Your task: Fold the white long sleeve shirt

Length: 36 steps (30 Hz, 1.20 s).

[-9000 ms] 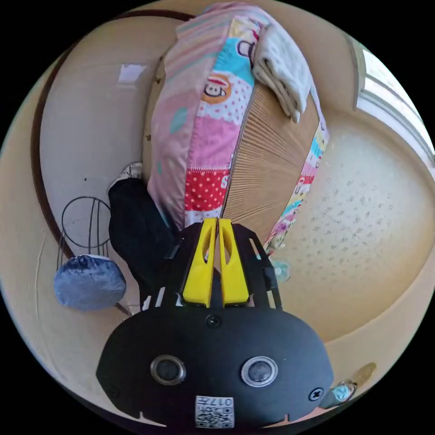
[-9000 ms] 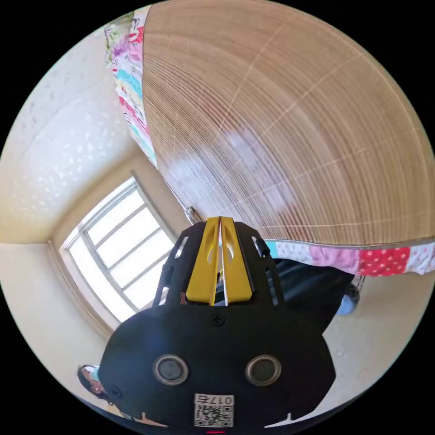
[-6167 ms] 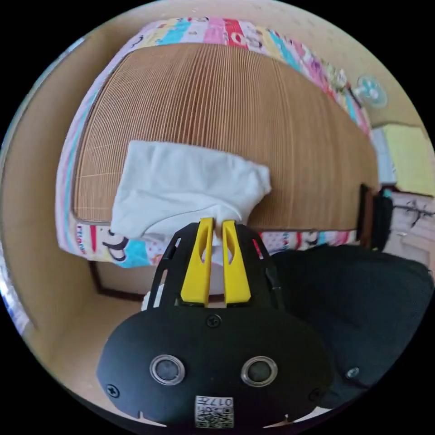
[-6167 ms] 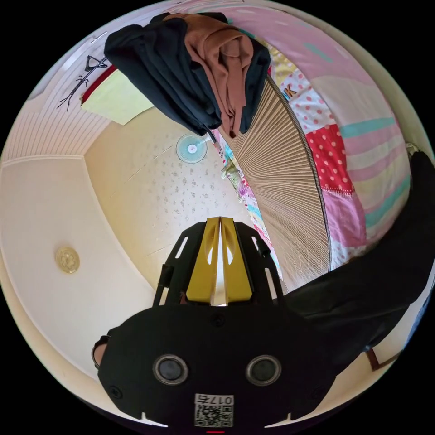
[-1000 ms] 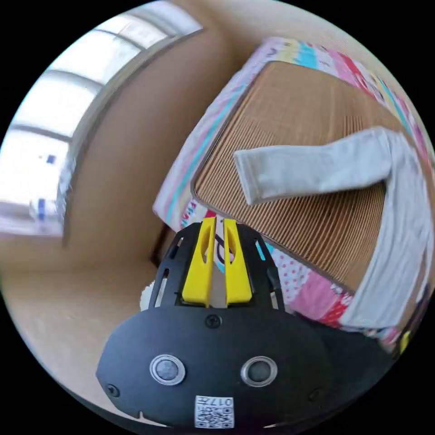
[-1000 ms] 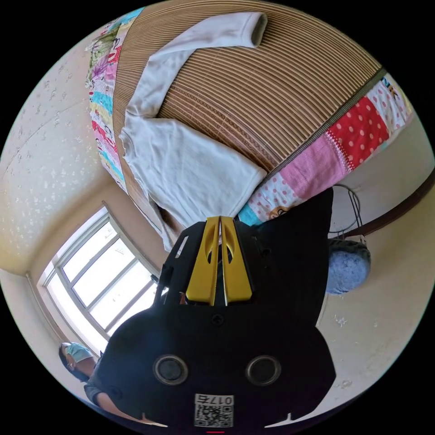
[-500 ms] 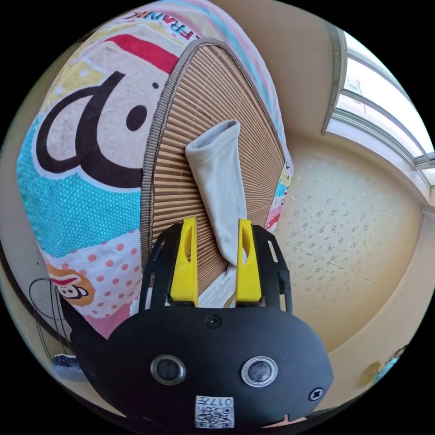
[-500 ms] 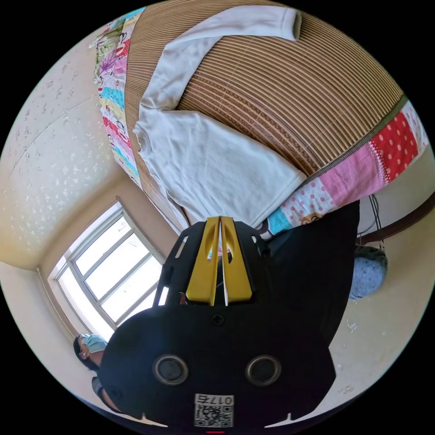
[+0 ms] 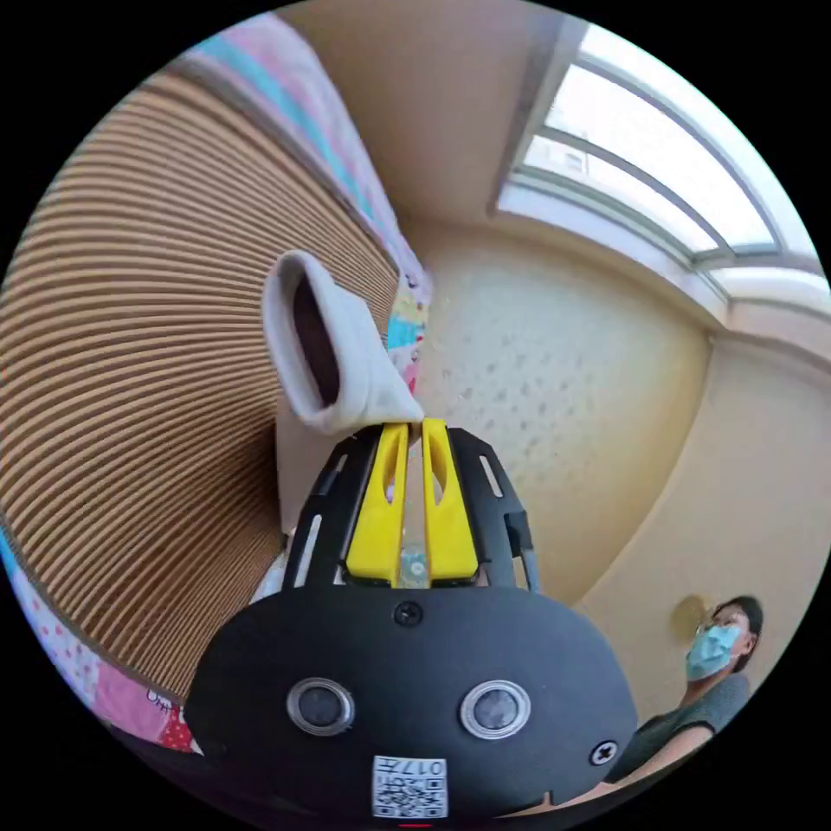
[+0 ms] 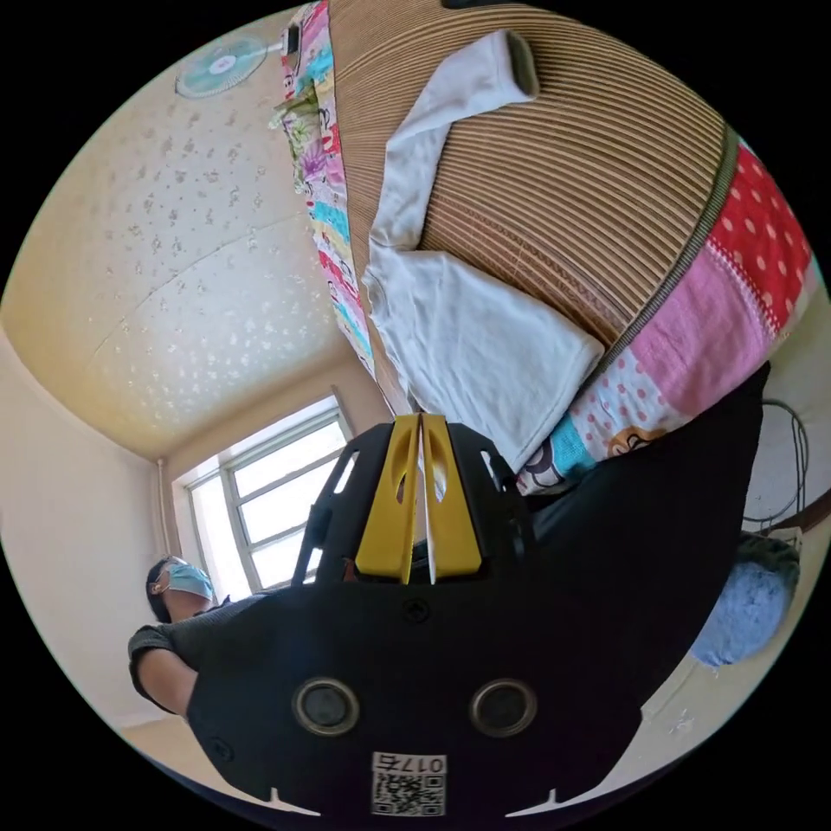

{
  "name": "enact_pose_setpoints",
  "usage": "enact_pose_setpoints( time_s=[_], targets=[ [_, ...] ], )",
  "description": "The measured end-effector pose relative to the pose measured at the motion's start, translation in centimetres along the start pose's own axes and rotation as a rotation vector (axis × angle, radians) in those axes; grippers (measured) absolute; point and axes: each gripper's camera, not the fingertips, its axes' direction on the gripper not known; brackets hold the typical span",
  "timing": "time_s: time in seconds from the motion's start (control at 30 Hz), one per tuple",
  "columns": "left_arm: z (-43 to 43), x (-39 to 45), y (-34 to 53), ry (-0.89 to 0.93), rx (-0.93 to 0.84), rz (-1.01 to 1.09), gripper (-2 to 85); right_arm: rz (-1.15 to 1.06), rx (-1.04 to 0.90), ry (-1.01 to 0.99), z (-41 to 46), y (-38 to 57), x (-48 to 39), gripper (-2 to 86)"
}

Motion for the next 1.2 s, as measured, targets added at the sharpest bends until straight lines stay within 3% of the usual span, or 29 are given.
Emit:
enact_pose_setpoints(
  time_s=[0.17, 0.3, 0.4, 0.47, 0.6, 0.7, 0.77, 0.9, 1.07, 1.2],
  targets=[
    [17.3, 12.2, 9.0, 0.038, -0.410, 0.386, 3.6, 0.039, 0.202, -0.228, -2.2, 1.6, 1.7, 0.3],
    [28.2, 12.6, 18.8, -0.083, -0.668, 0.524, 6.6, 0.029, 0.292, -0.381, -2.8, 1.7, 1.7, 0.3],
    [33.3, 6.7, 25.6, -0.269, -0.765, 0.518, 11.1, 0.002, 0.315, -0.456, -3.4, 1.3, 1.2, 0.3],
    [34.6, -0.9, 30.7, -0.446, -0.857, 0.426, 9.7, 0.001, 0.298, -0.465, -3.9, 0.9, 1.2, 0.3],
    [32.1, -11.9, 37.8, -0.604, -1.031, 0.265, 7.7, 0.034, 0.306, -0.450, -4.9, 0.8, 2.1, 0.4],
    [28.0, -18.9, 42.4, -0.824, -1.183, 0.234, 7.5, 0.103, 0.343, -0.440, -5.6, 0.6, 3.7, 0.4],
    [24.5, -22.6, 44.8, -0.958, -1.307, 0.257, 4.4, 0.184, 0.343, -0.374, -6.0, -0.2, 4.8, 0.4],
    [22.0, -24.9, 44.5, -0.953, -1.325, 0.199, 0.2, 0.236, 0.230, -0.168, -5.7, -4.0, 4.5, 0.6],
    [25.3, -26.0, 44.9, -1.062, -1.434, 0.262, -0.5, 0.062, -0.062, 0.329, -2.5, -13.5, -1.7, 1.8],
    [27.9, -26.8, 45.9, -1.185, -1.465, 0.273, -0.6, -0.106, -0.159, 0.650, 0.5, -19.1, -6.9, 6.6]
  ],
)
